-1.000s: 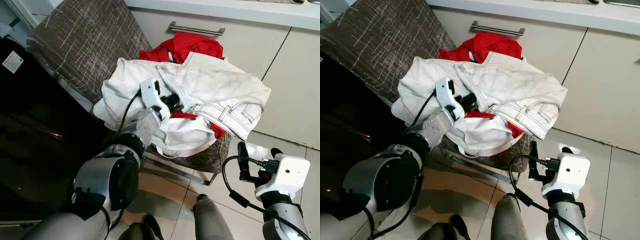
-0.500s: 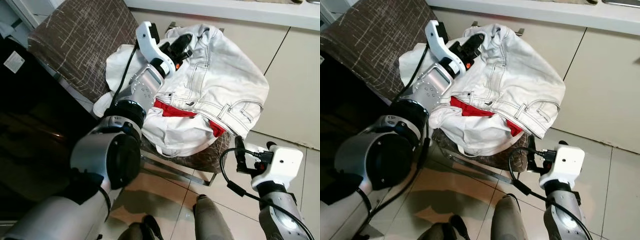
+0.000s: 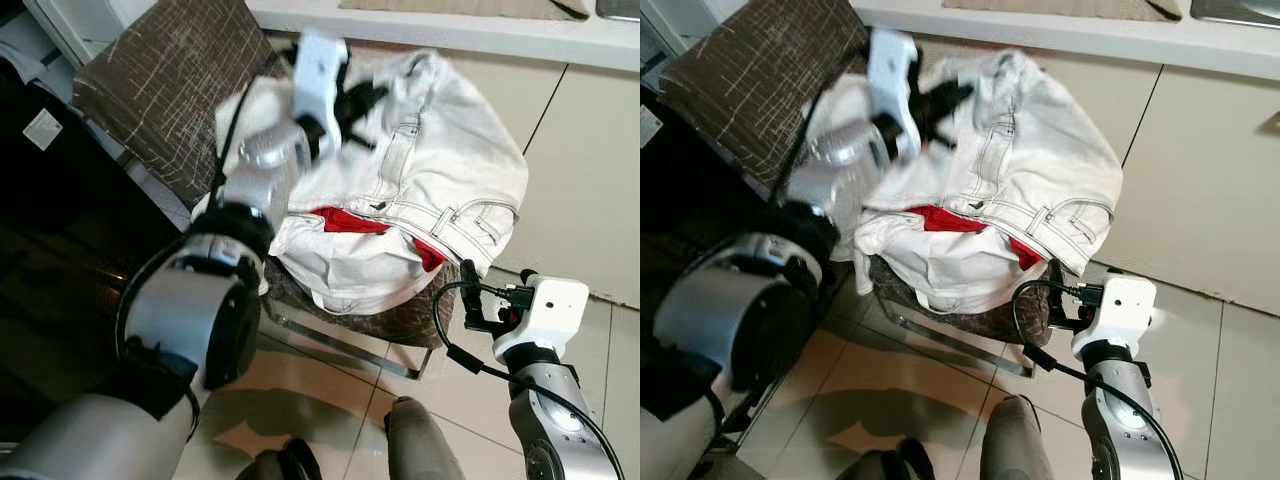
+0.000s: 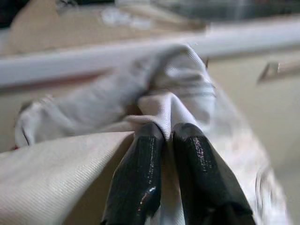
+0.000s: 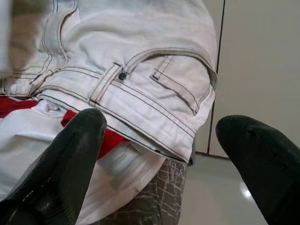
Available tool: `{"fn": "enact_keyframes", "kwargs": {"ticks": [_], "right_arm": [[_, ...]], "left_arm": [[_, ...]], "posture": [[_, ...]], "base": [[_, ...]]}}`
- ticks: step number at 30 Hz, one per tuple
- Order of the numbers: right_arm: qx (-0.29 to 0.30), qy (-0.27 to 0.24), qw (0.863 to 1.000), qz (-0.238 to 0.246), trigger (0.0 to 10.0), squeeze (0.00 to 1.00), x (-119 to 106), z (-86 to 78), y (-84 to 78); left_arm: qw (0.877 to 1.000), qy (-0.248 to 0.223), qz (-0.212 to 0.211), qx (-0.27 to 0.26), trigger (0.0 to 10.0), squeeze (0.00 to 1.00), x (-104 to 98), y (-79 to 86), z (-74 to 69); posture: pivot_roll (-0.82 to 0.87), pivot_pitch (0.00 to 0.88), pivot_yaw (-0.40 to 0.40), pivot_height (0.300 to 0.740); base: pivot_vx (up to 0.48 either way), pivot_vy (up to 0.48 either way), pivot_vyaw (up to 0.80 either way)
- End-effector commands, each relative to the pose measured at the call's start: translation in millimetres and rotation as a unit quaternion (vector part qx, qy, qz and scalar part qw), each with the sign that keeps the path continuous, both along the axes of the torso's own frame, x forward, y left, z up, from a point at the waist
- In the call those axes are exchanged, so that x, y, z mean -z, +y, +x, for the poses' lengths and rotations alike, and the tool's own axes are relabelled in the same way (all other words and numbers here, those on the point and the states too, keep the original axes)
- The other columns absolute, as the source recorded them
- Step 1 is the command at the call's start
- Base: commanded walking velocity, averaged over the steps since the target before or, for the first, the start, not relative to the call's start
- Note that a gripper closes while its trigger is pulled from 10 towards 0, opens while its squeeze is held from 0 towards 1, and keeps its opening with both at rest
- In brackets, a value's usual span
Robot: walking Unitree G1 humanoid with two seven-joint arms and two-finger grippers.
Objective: Clothes washing
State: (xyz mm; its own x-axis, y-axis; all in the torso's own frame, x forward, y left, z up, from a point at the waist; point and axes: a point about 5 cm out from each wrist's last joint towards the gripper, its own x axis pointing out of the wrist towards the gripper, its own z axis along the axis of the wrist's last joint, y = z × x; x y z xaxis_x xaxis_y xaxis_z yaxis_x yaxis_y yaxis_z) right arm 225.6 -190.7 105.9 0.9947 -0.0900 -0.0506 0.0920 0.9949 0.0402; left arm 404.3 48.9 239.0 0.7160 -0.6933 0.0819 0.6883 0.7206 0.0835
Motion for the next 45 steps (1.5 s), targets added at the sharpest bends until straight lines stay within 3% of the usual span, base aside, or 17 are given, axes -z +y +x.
{"fn": "enact_keyframes", "kwargs": {"ticks": [1, 3, 7, 11, 12, 14, 21, 28, 29, 35, 41, 45], "right_arm": [[-0.006, 0.005, 1.0, 0.007, 10.0, 0.0, 4.1, -1.0, 2.4], [-0.008, 0.008, 1.0, 0.006, 10.0, 0.0, 5.9, -1.6, 1.7], [-0.009, 0.009, 1.0, 0.005, 10.0, 0.0, 7.2, -2.0, 1.1], [-0.01, 0.01, 1.0, 0.004, 10.0, 0.0, 7.9, -1.7, 0.7], [-0.01, 0.009, 1.0, 0.004, 10.0, 0.0, 8.2, -1.2, 0.6], [-0.011, 0.009, 1.0, 0.004, 10.0, 0.0, 8.4, -0.6, 0.7], [-0.012, 0.008, 1.0, 0.004, 10.0, 0.0, 9.3, -0.2, 1.0], [-0.015, 0.009, 1.0, 0.003, 10.0, 0.0, 9.7, -0.9, 3.4], [-0.015, 0.009, 1.0, 0.003, 10.0, 0.0, 9.2, -2.9, 4.5], [-0.029, 0.007, 1.0, -0.001, 10.0, 0.0, 6.4, -17.3, 13.7], [-0.024, 0.016, 1.0, -0.001, 10.0, 0.0, 5.7, -41.6, 15.6], [-0.013, 0.027, 1.0, -0.002, 10.0, 0.0, 6.3, -53.0, 11.8]], "left_arm": [[0.999, -0.009, 0.032, 0.006, 10.0, 1.0, 4.2, 2.6, -0.7], [0.997, 0.008, 0.07, 0.028, 10.0, 1.0, 21.2, 2.5, -4.7], [0.996, 0.005, 0.09, 0.028, 10.0, 1.0, 27.0, 4.0, -5.7], [0.998, -0.014, 0.052, 0.01, 10.0, 1.0, 9.3, 7.0, -1.7], [0.999, -0.029, 0.016, 0.007, 10.0, 1.0, -5.6, 7.8, -0.1], [0.999, -0.037, -0.001, 0.007, 10.0, 1.0, -11.8, 7.1, -0.1], [0.999, -0.041, -0.014, -0.01, 10.0, 1.0, -6.3, 0.7, -2.1], [0.999, -0.026, 0.025, -0.02, 10.0, 1.0, 14.7, -11.5, -5.6], [0.998, -0.012, 0.048, -0.035, 10.0, 1.0, 24.2, -9.2, -5.0], [0.991, 0.023, 0.094, -0.089, 10.0, 1.0, 42.9, 2.3, -2.0], [0.984, 0.04, 0.085, -0.152, 10.0, 1.0, 38.3, 23.2, 5.8], [0.982, 0.055, 0.075, -0.163, 10.0, 1.0, 38.8, 25.0, 6.8]], "posture": [[-0.49, 0.094, 0.172, 0.736], [-0.49, 0.089, 0.172, 0.736], [-0.49, 0.082, 0.172, 0.736], [-0.49, 0.071, 0.171, 0.736], [-0.49, 0.066, 0.172, 0.736], [-0.49, 0.066, 0.172, 0.736], [-0.49, 0.068, 0.175, 0.736], [-0.5, 0.081, 0.173, 0.736], [-0.5, 0.092, 0.176, 0.736], [-0.52, 0.139, 0.186, 0.736], [-0.57, 0.202, 0.198, 0.736], [-0.59, 0.231, 0.198, 0.736]], "base": [[0.0, 0.0, 0.0], [0.0, 0.0, 0.0], [0.0, 0.0, 0.0], [0.0, 0.0, 0.0], [0.0, 0.0, 0.0], [0.0, 0.0, 0.0], [0.0, 0.0, 0.0], [0.0, 0.0, 0.0], [0.0, 0.0, 0.0], [0.0, 0.0, 0.0], [0.0, 0.0, 0.0], [0.0, 0.0, 0.0]]}}
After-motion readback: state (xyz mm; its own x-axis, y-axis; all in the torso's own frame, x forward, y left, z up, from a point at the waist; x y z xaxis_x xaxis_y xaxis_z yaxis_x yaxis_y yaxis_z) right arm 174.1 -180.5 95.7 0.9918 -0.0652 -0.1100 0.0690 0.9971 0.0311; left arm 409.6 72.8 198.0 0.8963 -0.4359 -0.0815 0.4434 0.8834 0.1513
